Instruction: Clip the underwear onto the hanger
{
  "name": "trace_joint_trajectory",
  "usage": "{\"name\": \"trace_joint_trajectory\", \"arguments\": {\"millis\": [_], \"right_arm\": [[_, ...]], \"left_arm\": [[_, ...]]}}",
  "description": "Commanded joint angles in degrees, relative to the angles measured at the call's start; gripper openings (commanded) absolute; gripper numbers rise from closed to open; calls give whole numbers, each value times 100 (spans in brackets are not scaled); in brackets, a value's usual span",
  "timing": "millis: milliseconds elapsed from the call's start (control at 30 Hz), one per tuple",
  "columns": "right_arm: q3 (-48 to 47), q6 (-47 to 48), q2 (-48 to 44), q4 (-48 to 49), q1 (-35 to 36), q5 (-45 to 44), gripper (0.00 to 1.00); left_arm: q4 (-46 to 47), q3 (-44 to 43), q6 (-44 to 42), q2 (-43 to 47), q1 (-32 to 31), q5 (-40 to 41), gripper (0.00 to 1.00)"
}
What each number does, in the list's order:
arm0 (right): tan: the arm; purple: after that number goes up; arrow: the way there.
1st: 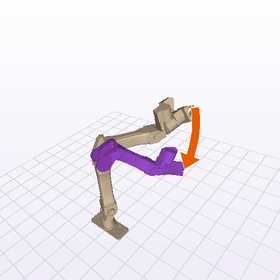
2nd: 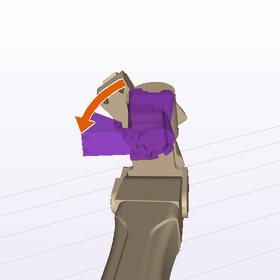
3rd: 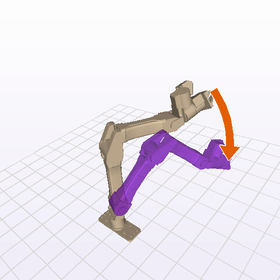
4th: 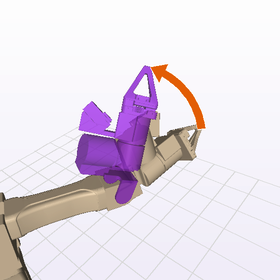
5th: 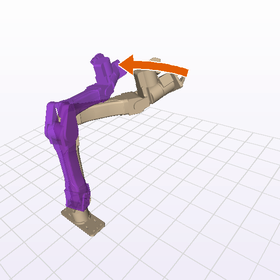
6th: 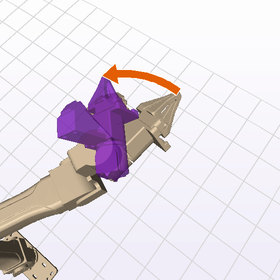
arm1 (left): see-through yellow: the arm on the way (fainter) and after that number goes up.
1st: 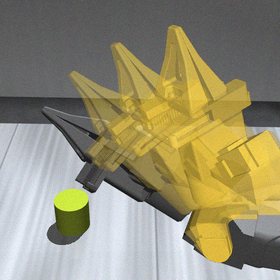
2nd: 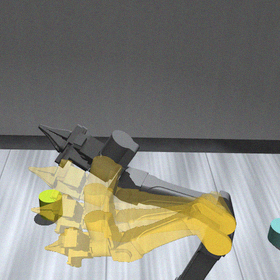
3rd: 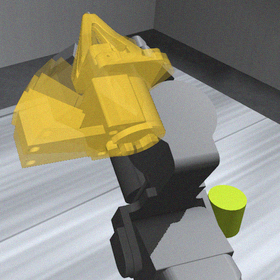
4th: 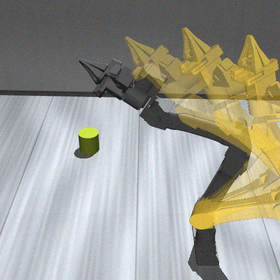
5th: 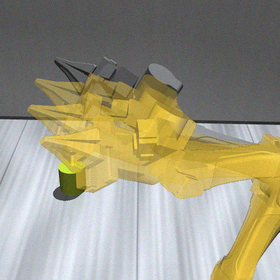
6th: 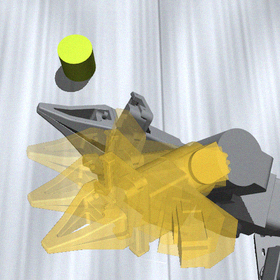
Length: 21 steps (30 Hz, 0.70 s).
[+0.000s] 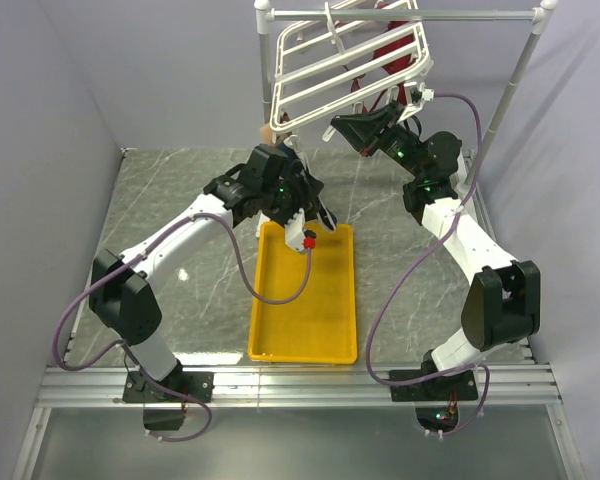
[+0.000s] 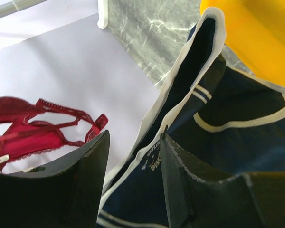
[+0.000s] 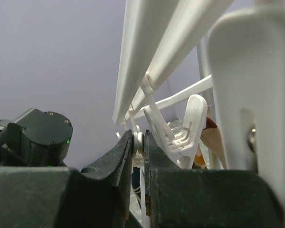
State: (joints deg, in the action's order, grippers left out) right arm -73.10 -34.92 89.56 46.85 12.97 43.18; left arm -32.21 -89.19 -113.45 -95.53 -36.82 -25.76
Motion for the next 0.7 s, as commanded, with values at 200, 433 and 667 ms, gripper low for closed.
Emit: {"name": "trace_joint_trajectory", "arguments": {"millis": [200, 433, 667], "right_arm": [[-205, 81, 264, -466, -40, 402, 0], [-178, 90, 255, -449, -32, 393, 0], [-222, 99, 281, -457, -32, 376, 0]], "left_arm": [[-190, -494, -2402, -317, -212, 474, 46], [-146, -740, -1857, -519, -484, 1273, 21], [-269, -925, -1303, -511, -642, 1548, 0]]}}
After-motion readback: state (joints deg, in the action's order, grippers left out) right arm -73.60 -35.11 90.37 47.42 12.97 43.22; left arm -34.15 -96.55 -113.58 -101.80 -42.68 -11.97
